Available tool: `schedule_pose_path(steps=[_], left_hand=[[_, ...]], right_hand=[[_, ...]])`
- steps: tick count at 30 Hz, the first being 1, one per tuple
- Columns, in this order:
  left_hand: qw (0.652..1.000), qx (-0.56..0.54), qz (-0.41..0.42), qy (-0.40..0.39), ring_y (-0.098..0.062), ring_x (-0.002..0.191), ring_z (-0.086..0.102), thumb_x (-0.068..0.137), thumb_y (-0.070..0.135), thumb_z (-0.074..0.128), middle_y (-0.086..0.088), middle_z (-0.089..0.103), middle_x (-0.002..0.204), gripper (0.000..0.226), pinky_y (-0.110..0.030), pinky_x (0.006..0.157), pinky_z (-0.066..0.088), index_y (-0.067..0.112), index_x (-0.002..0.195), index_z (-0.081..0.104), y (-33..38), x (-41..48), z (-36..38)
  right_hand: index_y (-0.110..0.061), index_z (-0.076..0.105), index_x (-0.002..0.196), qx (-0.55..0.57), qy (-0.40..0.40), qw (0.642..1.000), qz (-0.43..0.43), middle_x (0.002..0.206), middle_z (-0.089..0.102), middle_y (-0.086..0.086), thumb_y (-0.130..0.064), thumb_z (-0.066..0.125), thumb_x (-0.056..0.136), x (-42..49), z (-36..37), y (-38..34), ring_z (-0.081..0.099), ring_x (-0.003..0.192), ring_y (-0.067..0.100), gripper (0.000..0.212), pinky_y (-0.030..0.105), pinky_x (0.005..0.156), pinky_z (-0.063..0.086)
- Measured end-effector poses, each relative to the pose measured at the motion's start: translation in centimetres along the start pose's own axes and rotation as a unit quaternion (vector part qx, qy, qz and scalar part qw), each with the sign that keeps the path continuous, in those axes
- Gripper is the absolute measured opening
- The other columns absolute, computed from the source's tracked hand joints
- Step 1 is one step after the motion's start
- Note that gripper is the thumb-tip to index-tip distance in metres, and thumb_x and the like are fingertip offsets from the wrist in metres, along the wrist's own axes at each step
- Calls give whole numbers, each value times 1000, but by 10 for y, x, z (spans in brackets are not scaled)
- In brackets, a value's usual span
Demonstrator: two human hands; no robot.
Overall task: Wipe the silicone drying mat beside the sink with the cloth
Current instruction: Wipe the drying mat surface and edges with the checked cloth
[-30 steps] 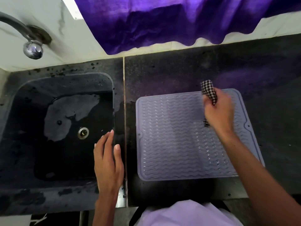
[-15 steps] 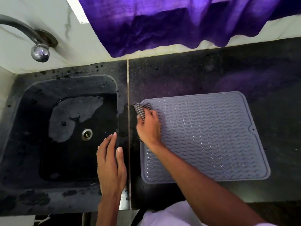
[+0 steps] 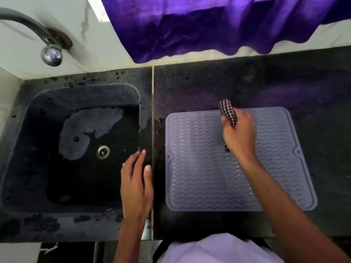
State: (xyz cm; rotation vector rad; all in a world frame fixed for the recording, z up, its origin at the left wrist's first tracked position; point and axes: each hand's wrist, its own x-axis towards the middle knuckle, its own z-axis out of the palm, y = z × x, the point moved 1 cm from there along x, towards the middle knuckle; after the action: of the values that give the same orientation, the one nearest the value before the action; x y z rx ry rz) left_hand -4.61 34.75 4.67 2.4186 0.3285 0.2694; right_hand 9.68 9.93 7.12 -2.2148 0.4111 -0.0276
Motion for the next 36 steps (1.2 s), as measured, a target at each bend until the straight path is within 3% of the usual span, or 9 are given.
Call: schedule_pose_path(steps=[3,7,11,16,22,26,29,32,36], left_hand=[[1000,4,5,-3,-16,135,44,104,35,37,-2,49,145,48,-56,111,39,14,145,52,-1,-4,2],[1000,2,9,25,-18,134,46,104,30,38,-4,51,144,46,-58,111,38,11,143,53,-3,-9,-2],[998,9,2,54,-20,135,45,104,29,37,-7,51,144,47,-57,112,37,9,144,52,-3,-8,-10],[994,-7,-3,107,-15,133,44,105,28,34,-10,53,142,47,-24,115,31,7,144,50,2,-5,-22],[991,-36,-17,126,-16,130,46,106,27,33,-14,54,140,47,-11,110,30,2,143,50,0,-7,-25],[994,-44,-19,103,-16,131,46,105,30,34,-14,54,139,49,-13,112,29,4,143,51,-1,-13,-19],[995,-45,-21,87,-16,131,47,105,32,34,-12,54,140,49,-16,113,30,8,144,51,-1,-18,-16],[996,-44,-17,78,-17,131,47,105,32,34,-11,54,140,49,-16,113,30,8,144,51,-2,-24,-18],[996,-42,-19,77,-17,132,47,105,33,34,-9,53,141,50,-10,112,27,8,144,51,-4,-33,-25]], right_hand=[[-5,57,126,-80,11,997,-16,114,55,12,-20,54,96,-16,25,31,49,100,18,34,21,79,29],[0,60,117,-22,55,998,4,109,57,15,-18,55,93,-53,78,18,55,95,27,30,36,85,42],[-6,61,118,23,-24,999,-14,112,57,11,-23,54,92,-87,128,-16,57,100,27,32,42,87,47],[-18,67,106,158,-211,965,-5,101,67,5,-31,58,91,-102,149,-50,62,94,21,22,43,89,50],[-18,68,106,370,-224,900,58,93,71,4,-27,61,93,-92,73,-61,68,83,22,18,42,74,58],[-19,65,110,319,-160,933,40,91,68,1,-21,57,96,-56,18,-48,64,76,16,16,33,63,54],[-21,55,131,269,-130,954,38,116,65,-1,-22,53,98,-17,20,-47,64,99,16,33,34,75,57],[-27,31,150,201,-129,971,1,143,49,-1,-21,48,101,17,51,-54,51,118,10,52,31,97,47],[-29,25,152,111,-171,979,-14,145,47,10,-21,40,103,25,109,-57,53,119,20,52,35,103,44]])
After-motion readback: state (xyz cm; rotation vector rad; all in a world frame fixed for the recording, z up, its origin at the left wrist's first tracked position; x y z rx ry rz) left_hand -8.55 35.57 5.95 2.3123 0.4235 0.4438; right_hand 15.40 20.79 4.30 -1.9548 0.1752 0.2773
